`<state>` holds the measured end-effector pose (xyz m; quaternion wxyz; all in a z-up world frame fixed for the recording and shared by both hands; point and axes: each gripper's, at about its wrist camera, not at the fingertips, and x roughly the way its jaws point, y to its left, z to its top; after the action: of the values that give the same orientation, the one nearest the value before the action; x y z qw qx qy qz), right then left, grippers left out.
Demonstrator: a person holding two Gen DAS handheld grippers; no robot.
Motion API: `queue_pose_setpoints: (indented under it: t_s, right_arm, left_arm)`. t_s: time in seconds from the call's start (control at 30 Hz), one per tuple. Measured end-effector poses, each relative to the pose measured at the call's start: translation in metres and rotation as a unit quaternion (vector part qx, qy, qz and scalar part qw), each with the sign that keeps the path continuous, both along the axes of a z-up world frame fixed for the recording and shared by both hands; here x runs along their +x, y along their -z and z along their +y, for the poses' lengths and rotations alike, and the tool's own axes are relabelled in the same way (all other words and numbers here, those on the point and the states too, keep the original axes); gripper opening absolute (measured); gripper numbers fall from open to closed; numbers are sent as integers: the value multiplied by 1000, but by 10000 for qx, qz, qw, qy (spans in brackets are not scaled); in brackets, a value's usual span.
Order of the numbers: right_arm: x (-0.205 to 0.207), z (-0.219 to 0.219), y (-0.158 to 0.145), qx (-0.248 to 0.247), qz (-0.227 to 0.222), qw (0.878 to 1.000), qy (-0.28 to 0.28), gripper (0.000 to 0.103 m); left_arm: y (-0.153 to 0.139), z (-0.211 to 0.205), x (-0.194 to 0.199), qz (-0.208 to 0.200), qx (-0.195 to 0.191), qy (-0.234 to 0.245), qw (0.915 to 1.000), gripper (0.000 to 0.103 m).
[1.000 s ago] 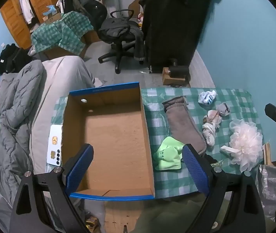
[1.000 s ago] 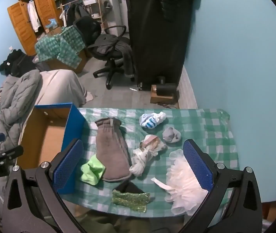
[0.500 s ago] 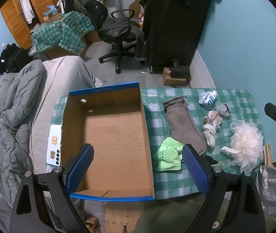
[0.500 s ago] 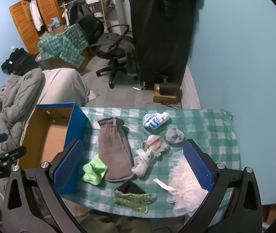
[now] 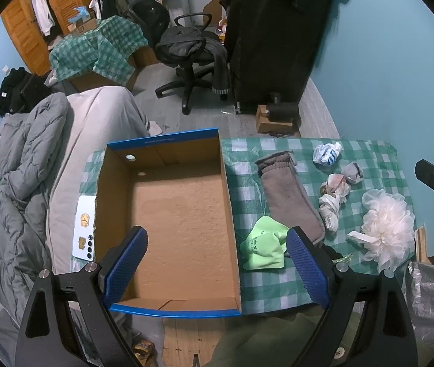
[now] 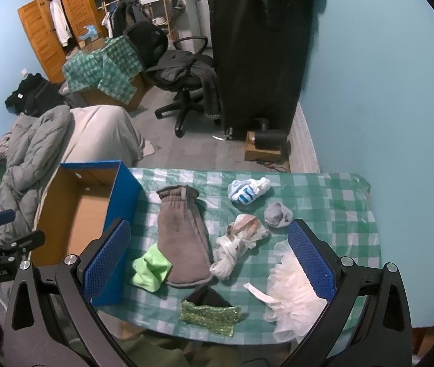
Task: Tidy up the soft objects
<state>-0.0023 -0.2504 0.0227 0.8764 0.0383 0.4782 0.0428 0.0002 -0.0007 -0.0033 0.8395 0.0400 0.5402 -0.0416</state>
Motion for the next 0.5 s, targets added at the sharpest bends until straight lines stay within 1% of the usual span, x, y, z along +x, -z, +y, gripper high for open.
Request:
queue_pose_setpoints:
  t_s: [0.5]
  right_arm:
    - [3, -2, 2, 15, 18, 10000, -17, 102]
  left_arm:
    - [2, -5, 4, 20, -20, -18, 10000, 93]
